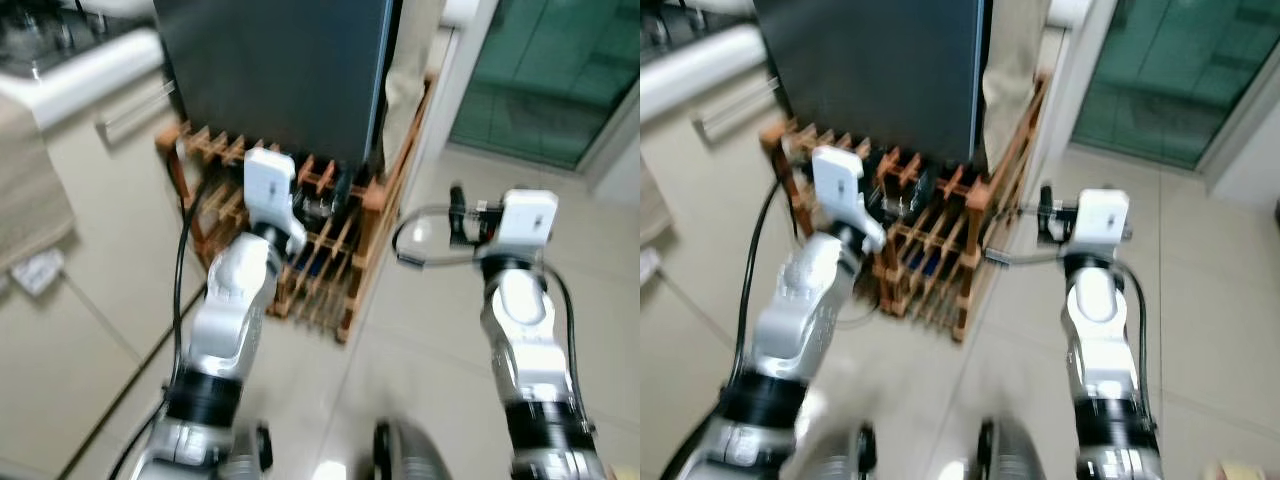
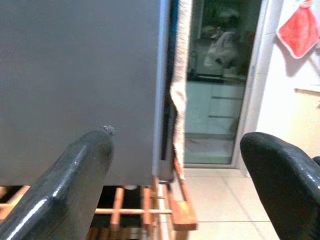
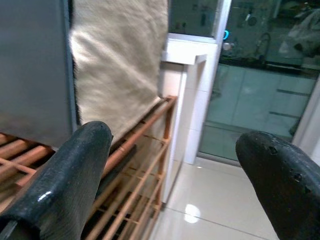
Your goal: Restocking fridge
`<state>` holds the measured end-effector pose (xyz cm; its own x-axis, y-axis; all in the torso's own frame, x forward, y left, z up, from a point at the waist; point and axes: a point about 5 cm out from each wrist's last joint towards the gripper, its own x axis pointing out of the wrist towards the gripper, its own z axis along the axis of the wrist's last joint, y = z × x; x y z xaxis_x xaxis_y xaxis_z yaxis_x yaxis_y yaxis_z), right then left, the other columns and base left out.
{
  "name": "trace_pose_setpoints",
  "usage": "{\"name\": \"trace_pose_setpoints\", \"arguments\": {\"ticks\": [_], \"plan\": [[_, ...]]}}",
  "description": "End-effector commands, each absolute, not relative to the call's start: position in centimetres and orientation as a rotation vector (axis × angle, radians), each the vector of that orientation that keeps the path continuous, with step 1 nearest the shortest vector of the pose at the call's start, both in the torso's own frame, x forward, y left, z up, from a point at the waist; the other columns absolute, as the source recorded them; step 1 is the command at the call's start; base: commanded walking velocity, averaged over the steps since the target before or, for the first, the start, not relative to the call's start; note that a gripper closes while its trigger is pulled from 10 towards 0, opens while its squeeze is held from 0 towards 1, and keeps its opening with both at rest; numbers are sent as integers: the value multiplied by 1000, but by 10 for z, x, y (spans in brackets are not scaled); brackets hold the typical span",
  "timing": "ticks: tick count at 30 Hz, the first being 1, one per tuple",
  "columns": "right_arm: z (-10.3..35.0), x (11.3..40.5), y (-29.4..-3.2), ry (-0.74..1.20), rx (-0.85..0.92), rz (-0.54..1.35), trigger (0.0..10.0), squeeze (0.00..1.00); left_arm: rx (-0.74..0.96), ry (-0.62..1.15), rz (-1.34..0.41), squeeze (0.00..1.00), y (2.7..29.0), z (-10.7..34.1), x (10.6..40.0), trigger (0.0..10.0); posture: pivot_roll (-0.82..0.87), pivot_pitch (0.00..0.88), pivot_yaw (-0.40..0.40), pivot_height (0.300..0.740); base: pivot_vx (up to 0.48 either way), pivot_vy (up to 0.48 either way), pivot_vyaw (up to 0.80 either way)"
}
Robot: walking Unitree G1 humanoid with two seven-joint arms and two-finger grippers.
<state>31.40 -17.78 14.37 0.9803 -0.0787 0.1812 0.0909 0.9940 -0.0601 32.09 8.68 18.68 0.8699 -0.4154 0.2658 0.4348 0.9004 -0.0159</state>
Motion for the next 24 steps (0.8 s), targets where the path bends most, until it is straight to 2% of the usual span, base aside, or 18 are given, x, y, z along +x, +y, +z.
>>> {"name": "trace_pose_setpoints", "arguments": {"ticks": [1,2,4,6,7,9,10,16,18,24], "plan": [[145,313,-181,-175,-62,-96,10000,165,-82,-241,-442,0,88,185,321,10000,-105,0,2,710,0,0,0],[144,313,-181,-174,-63,-95,10000,165,-85,-237,-440,0,89,184,321,10000,-105,0,2,715,0,0,0],[145,313,-182,-176,-65,-97,10000,235,-90,-212,-421,0,91,181,323,10000,-105,0,3,729,0,0,0],[145,313,-182,-178,-65,-98,10000,235,-90,-205,-415,0,92,180,323,10000,-105,0,3,734,0,0,0],[148,311,-184,-203,-61,-115,10000,286,-98,-165,-381,0,97,174,326,10000,-105,0,3,740,0,0,0],[153,308,-189,-243,-45,-148,10000,310,-96,-113,-336,0,104,165,329,10000,-102,0,1,740,0,0,0],[153,299,-196,-264,-48,-179,10000,404,-125,-46,-283,0,114,152,330,10000,-101,0,-1,740,480,0,0],[134,285,-204,-198,-72,-190,10000,451,-98,-18,-295,0,120,142,326,10000,-102,0,-3,740,480,0,0],[128,282,-201,-175,-66,-169,10000,404,-108,-22,-333,0,117,142,322,10000,-102,0,-3,740,472,0,0],[133,290,-197,-168,-69,-149,10000,392,-137,-107,-452,0,101,156,314,10000,-107,0,1,740,426,-42,0]]}}
